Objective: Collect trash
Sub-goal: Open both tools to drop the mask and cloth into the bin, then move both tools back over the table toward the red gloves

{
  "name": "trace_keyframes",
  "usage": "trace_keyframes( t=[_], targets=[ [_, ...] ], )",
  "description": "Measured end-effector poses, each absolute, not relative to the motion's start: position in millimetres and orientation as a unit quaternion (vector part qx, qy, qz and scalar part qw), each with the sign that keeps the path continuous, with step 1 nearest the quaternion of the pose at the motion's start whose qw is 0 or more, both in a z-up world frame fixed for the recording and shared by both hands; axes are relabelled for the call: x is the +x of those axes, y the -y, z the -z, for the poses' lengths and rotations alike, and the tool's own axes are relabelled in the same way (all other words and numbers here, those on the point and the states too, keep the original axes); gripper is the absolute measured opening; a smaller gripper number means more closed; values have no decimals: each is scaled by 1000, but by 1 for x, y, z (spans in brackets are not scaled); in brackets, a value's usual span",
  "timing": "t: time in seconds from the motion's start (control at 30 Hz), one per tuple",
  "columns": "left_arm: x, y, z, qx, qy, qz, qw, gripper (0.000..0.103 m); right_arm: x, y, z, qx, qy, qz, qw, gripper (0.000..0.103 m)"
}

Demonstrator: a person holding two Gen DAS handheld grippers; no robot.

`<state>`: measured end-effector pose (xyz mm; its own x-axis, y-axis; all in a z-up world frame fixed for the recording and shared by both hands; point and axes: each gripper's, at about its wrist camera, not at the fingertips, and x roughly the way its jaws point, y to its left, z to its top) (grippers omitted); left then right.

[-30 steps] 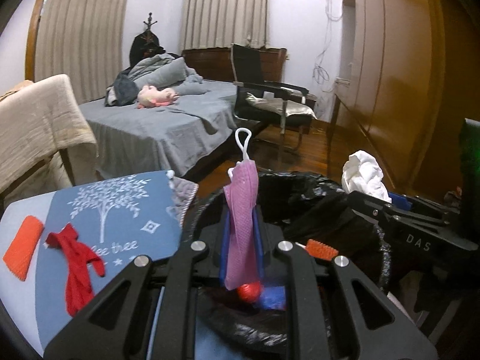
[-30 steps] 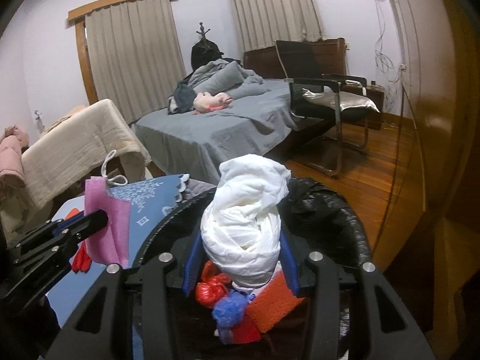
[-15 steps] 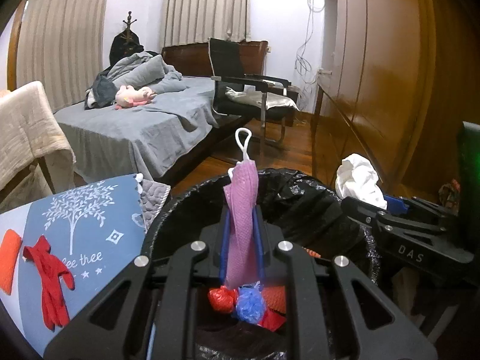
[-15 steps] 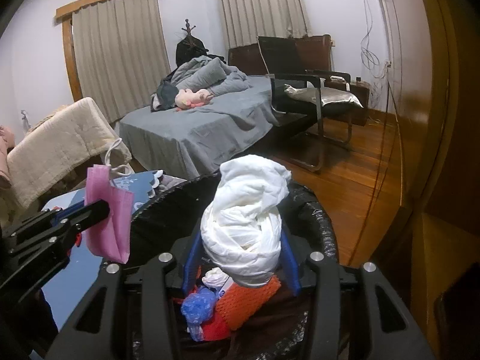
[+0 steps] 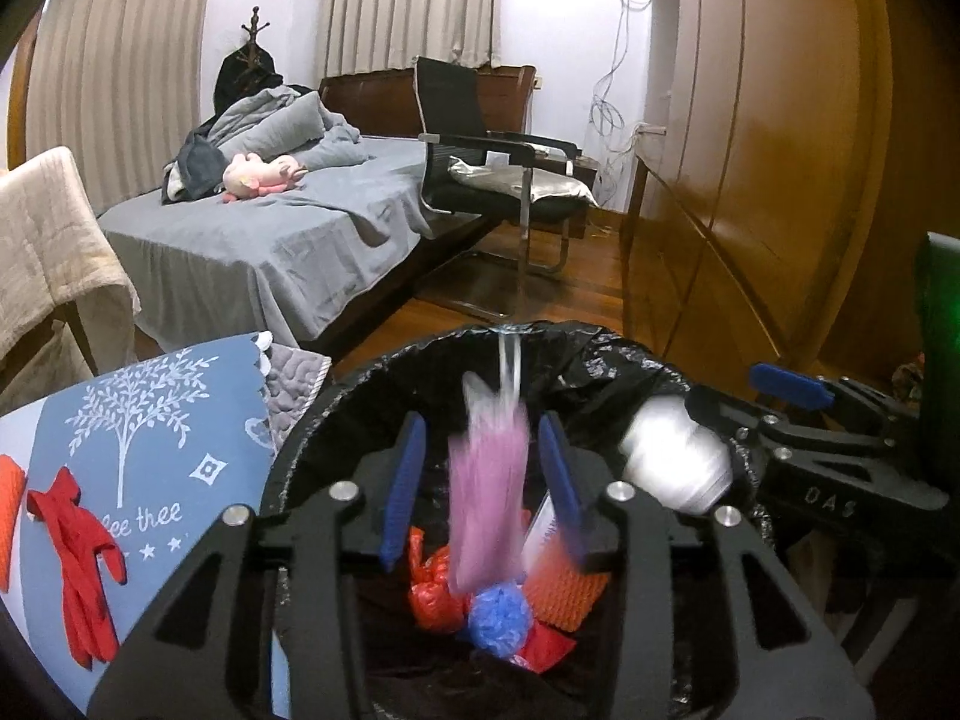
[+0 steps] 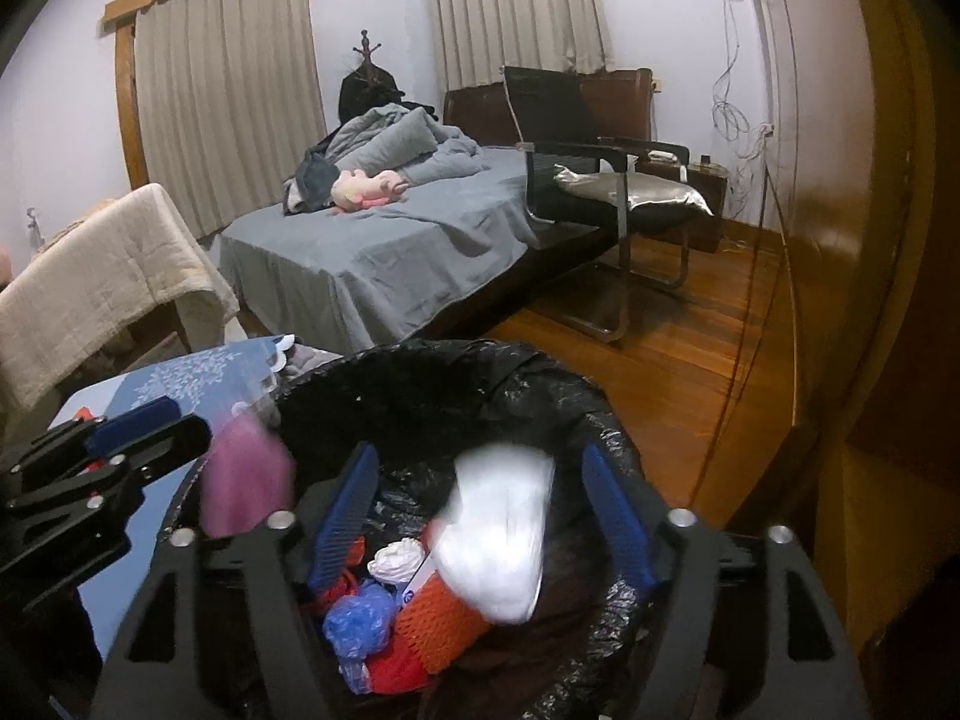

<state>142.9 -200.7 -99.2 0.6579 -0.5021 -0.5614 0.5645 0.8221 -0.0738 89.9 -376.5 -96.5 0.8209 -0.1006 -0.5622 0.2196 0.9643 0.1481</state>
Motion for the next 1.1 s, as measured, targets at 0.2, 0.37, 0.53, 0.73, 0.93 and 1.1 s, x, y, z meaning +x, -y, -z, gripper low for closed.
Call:
trace_keyframes(
  t=[0.2, 0.37, 0.53, 0.73, 0.93, 1.1],
  targets=[
    [144, 182, 96, 47, -284, 270, 919, 73, 90, 375, 96, 100, -284, 95, 949, 97],
    [143, 156, 94, 46, -279, 239, 929, 86, 91, 365, 96, 97, -294, 86, 947, 97],
    [144, 124, 96, 35, -285, 203, 936, 88, 92, 351, 96, 102, -300, 71, 946, 97],
    [139, 72, 97, 28, -286, 148, 946, 89, 105, 313, 96, 96, -308, 36, 946, 97],
    [136, 7, 100, 16, -291, 83, 953, 89, 127, 257, 92, 79, -314, -19, 946, 97],
    [135, -48, 103, 5, -293, 27, 956, 89, 152, 198, 87, 59, -315, -74, 944, 97]
  ],
)
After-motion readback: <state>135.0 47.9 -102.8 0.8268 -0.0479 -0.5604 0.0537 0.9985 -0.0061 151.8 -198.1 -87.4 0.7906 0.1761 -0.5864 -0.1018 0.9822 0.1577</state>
